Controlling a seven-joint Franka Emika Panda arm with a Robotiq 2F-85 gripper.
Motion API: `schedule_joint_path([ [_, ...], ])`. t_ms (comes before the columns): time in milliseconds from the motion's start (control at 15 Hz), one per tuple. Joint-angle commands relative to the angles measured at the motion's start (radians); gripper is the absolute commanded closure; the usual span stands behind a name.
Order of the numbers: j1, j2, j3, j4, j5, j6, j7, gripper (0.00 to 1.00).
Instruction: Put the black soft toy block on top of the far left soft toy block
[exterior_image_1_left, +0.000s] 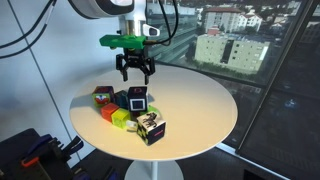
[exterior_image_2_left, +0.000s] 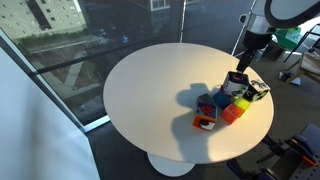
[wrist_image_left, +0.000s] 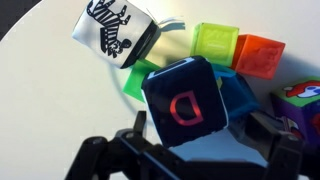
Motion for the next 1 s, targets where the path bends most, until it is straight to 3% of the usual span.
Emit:
schedule_joint_path([
  [0, -0.009, 0.029, 0.009, 0.027, -0.025, 0.010, -0.008, 0.00],
  [933, -0.015, 0.085, 0.012, 0.030, -0.064, 0.048, -0.043, 0.00],
])
